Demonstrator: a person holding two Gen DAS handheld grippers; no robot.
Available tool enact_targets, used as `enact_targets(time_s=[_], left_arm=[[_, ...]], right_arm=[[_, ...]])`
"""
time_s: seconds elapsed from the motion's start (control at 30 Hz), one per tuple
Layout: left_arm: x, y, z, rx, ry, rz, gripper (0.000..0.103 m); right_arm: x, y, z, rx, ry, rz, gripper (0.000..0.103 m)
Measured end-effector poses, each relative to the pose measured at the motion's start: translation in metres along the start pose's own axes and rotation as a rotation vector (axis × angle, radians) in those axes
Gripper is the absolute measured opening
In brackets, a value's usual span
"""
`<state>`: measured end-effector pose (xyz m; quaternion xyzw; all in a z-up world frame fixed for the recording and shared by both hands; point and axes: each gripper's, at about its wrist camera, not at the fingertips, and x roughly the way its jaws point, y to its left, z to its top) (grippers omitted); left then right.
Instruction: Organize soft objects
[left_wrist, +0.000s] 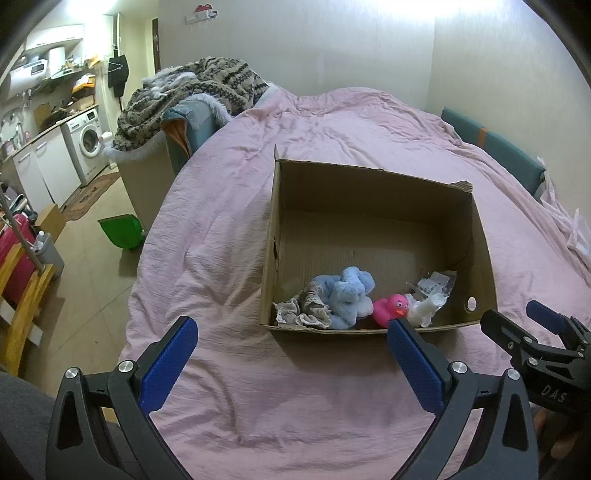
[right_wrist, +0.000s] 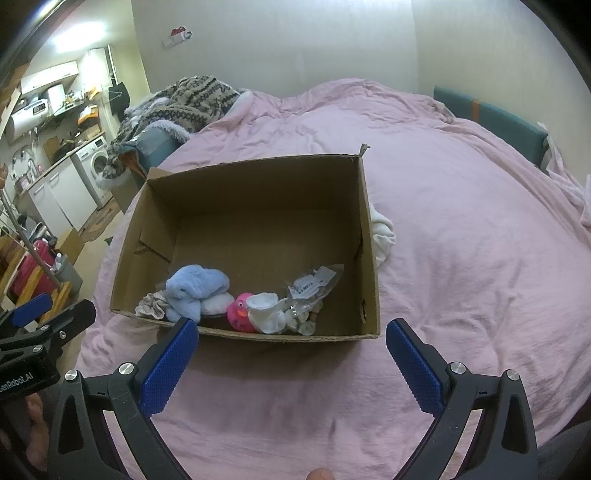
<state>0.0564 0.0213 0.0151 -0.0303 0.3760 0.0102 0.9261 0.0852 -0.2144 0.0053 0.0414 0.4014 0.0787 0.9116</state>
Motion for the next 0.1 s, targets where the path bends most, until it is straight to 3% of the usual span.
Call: enact_targets(time_s=[0.1], left_arm=[[0.0003, -0.0008, 0.0001, -0.001, 0.000, 0.003, 0.102]], right_arm=[[-0.0014, 0.0012, -0.0010, 0.000, -0.002, -0.001, 0.103]])
